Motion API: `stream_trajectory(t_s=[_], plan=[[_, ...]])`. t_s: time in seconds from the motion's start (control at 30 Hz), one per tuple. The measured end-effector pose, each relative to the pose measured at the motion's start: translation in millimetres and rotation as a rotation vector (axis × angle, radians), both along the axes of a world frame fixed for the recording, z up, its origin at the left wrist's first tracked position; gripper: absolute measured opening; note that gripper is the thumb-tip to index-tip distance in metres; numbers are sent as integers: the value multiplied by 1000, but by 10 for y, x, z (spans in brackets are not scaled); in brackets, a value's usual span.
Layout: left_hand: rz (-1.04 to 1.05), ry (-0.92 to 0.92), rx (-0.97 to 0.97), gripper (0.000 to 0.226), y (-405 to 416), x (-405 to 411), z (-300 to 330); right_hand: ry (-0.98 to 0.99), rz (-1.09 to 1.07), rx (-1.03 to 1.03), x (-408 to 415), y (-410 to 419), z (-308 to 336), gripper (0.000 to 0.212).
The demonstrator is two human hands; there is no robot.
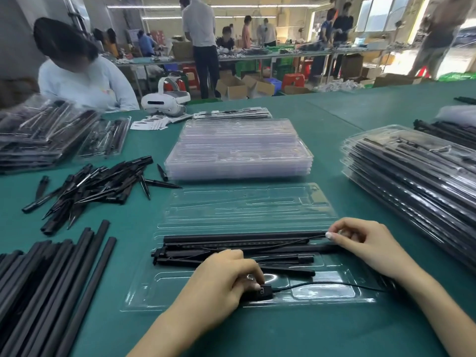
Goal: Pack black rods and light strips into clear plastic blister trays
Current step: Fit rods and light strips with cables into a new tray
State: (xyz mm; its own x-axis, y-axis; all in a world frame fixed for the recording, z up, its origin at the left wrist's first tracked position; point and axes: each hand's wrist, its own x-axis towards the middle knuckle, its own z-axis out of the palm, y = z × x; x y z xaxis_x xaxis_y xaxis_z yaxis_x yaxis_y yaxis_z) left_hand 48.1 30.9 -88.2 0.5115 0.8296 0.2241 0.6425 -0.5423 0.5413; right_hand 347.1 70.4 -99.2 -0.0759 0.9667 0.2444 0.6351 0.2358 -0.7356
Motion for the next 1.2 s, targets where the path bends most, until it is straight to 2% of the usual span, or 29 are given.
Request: stream_trajectory(t_s=[0.13,0.3,0.43,0.5,0.6,0.7,0.8,0.87,0.93,1.03,1.1,1.17,1.2], plan=[[69,-117,-48,16,-20,-22,-29,-3,-2,-2,-2,6,-9,15],[96,-6,-69,19,10,30,28,-14,-5,1,-2,4,-2,15],[23,14,-56,17,-37,7,-20,-11,-5,-1,-9,2,-2,16],[29,106,92,18,-69,19,-46,-18,-4,-3,-10,8,0,15],[68,298,254,45,-135,67,-47,-14,-4,-8,-10,11,-1,14],[19,527,270,60,-185,105,-106,-15,1,-4,-14,7,1,12],[28,629,155,63,-189,97,-105,-25,4,2,-12,9,0,11],[-28,561,-3,66,-158,105,-59,-33,4,4,-4,11,-7,11],[-51,492,-3,67,-161,88,-75,-42,5,7,-1,14,-14,12],[-30,632,23,62,-200,88,-99,-42,3,21,3,18,-29,14],[5,652,-11,62,-230,89,-29,-34,-2,34,10,13,-33,13],[-11,447,61,63,-188,99,-77,-8,2,39,7,2,-19,10],[15,348,21,63,-162,116,-86,10,3,45,7,-1,-13,13]])
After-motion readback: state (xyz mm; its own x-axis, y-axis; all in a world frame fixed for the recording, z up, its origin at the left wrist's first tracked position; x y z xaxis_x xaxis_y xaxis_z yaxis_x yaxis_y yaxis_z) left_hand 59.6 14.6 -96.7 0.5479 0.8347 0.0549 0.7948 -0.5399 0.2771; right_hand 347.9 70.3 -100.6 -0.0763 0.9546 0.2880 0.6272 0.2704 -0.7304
